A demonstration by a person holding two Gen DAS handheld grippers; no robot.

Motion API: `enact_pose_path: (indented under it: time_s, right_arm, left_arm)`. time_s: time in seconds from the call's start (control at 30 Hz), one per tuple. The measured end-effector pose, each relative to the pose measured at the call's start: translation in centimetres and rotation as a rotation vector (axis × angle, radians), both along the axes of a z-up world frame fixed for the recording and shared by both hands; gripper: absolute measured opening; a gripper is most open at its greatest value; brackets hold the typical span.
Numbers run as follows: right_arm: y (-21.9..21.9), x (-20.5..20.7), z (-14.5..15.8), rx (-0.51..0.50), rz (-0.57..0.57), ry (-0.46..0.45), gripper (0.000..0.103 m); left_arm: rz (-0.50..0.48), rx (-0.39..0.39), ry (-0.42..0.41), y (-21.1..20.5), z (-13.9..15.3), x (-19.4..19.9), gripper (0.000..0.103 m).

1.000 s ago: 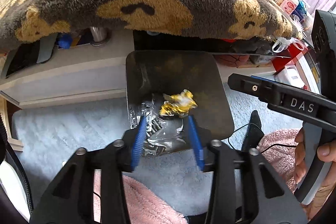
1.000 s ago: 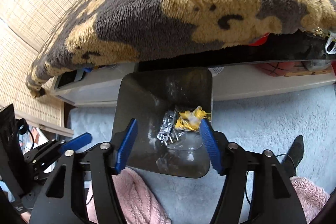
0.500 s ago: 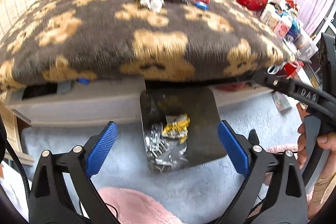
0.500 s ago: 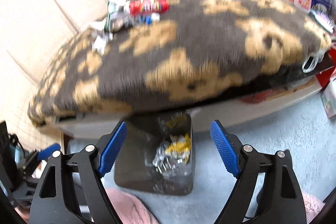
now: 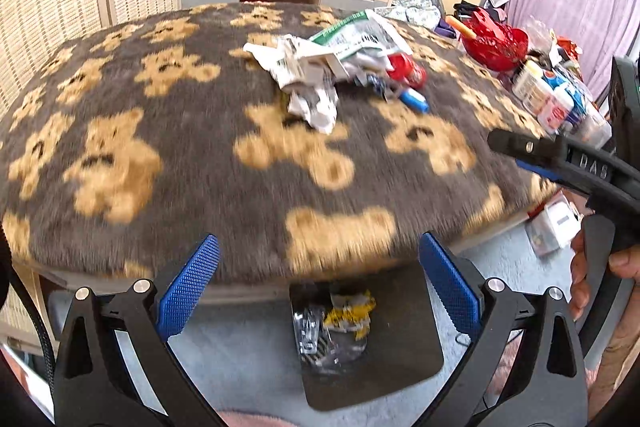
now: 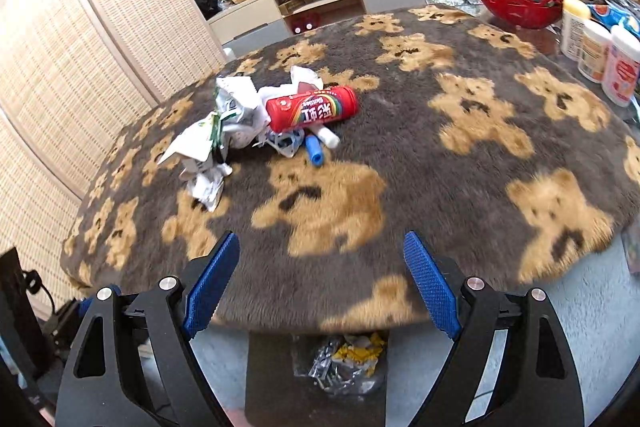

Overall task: Collect trash
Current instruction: 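Grasp the crumpled white paper with the left tool while the right tool grasps the blue foam stick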

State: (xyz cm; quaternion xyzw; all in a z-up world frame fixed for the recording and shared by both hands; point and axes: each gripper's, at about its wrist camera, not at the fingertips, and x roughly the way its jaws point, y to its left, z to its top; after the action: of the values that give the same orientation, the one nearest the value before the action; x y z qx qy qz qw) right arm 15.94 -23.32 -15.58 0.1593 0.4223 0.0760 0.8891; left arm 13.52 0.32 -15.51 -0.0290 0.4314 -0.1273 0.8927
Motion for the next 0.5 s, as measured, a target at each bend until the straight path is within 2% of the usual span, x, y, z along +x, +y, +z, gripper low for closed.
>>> enact_pose_path:
  time_s: [0.13,0.33,0.5]
  right_arm:
    - [0.3,2.1,-1.0,-0.013,0.021,0.011,0.082]
    - [1.0,5.3,-2.4,-0.013,0.058,0.018,0.054]
    - [1.4,7.4,-3.3,-0.033,0.077,0.015,0.043]
  left_arm:
    - [0.002,-0.002,0.004,-0.2,-0.4,2.5,0.095]
    - [0.007,-0.01,0.028,-0.6,-1.8,5.9,0.095]
    - [0.01,-0.014,0.03,-1.1,-2.5,8.2,0.094]
